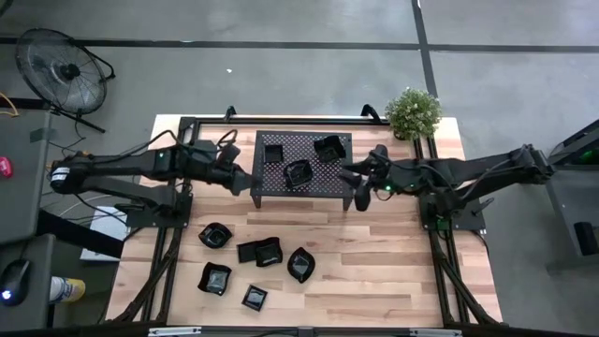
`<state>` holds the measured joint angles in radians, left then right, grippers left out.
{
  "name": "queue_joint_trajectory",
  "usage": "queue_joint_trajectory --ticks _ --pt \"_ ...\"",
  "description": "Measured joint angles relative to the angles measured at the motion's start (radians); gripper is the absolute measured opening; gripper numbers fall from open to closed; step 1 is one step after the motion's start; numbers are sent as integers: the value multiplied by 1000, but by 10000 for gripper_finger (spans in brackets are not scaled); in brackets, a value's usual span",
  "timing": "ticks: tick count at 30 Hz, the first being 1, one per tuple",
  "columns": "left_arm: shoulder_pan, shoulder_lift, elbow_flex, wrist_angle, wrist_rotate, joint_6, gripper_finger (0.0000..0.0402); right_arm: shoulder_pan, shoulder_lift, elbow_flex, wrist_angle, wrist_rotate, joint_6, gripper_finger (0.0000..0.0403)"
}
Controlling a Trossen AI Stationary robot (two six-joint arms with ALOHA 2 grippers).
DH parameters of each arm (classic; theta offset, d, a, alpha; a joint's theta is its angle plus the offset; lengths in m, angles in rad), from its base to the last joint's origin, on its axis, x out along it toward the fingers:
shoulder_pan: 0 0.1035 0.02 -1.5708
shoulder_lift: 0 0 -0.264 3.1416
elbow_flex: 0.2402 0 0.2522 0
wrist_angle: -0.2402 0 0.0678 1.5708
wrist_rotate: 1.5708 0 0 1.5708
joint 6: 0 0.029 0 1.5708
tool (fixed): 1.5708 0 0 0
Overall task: Pick & Place Mini shaped plates
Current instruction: Stack the black leaf-shaped plate on top of the black leaf-shaped plates on the shelf
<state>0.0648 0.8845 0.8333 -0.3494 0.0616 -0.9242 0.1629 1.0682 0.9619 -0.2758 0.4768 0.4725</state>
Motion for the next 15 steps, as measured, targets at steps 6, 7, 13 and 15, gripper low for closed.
queue_joint_trajectory --ticks 6,7,13,15 --pt "-123 0 0 -1 -85 -27 83 40 -37 0 -73 -17 26 145" --pt "-142 0 0 -1 -103 -30 83 49 -38 0 -80 -22 28 145" --pt "-246 0 0 -1 -188 -53 83 112 -37 0 -136 -76 120 145" --pt "-277 0 0 -1 -220 -54 83 138 -36 0 -154 -96 156 145"
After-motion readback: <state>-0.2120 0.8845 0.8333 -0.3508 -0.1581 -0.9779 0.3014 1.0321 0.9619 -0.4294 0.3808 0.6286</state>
